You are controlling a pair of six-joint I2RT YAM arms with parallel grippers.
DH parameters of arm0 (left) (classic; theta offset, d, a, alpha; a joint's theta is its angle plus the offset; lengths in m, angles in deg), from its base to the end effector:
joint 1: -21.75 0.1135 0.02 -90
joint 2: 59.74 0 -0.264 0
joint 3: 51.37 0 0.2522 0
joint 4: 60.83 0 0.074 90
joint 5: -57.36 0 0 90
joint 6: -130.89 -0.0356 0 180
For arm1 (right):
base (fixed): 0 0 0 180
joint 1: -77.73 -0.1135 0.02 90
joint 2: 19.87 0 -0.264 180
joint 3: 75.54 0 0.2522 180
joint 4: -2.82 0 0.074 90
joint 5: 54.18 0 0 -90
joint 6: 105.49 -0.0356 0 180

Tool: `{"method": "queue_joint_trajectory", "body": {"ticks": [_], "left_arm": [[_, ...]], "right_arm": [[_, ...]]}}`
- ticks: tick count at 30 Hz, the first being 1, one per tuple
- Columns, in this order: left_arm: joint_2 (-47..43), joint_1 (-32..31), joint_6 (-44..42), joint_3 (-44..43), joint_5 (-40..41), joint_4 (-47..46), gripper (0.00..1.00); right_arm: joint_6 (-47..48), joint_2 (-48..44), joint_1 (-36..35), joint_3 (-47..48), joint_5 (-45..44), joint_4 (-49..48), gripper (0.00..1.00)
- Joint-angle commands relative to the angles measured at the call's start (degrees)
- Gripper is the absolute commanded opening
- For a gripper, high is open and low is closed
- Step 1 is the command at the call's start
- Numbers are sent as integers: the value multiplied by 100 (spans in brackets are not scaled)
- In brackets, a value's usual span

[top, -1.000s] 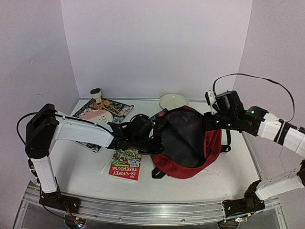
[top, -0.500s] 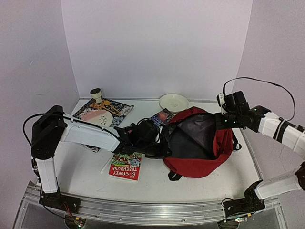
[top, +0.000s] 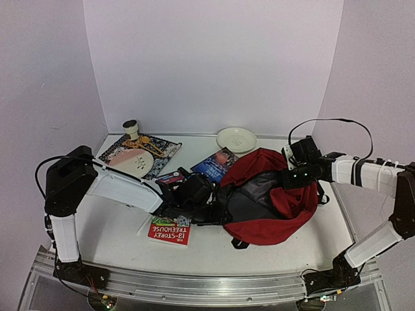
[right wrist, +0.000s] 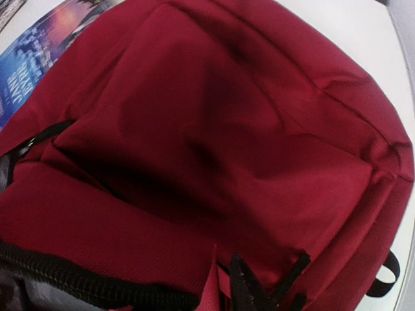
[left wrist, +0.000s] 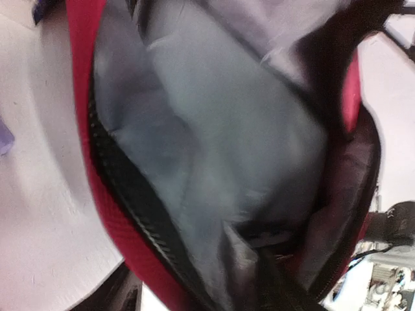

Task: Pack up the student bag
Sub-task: Pick up the book from the center of the board.

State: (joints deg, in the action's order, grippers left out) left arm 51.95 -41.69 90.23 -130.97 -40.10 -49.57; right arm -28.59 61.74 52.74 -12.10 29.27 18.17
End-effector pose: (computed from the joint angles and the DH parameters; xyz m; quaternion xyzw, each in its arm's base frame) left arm 0.1795 -0.3694 0.1498 0.1380 0.9062 -0.3621 0.1690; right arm 0.2848 0.1282 0.2356 -0.0642 0.8776 0.1066 0.4630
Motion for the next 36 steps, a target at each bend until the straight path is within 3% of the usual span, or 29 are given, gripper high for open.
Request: {"method": "queue_joint_trajectory", "body": {"ticks": [1, 5, 12, 20, 25, 36], "left_arm": [[-815, 7, -99, 81, 259, -85, 68], [-1235, 85, -137, 219, 430, 133, 77], [-1976, 398, -229, 637, 690, 635, 86], [-2996, 1001, -158, 1537, 899, 942, 90], [-3649, 1281, -129, 2116, 1034, 1189, 93], [-4557, 1663, 147, 3259, 939, 1237, 94]], "right_arm": [[-67, -431, 18, -125, 743, -35, 44], [-160, -722, 16, -217, 1329, -51, 61], [-489, -1372, 13, -393, 2186, -253, 81], [-1052, -2026, -187, -548, 3074, -794, 90], [-1577, -2085, -744, -719, 3161, -1632, 94], [-2406, -343, -2401, -344, 2889, -3385, 95]]}}
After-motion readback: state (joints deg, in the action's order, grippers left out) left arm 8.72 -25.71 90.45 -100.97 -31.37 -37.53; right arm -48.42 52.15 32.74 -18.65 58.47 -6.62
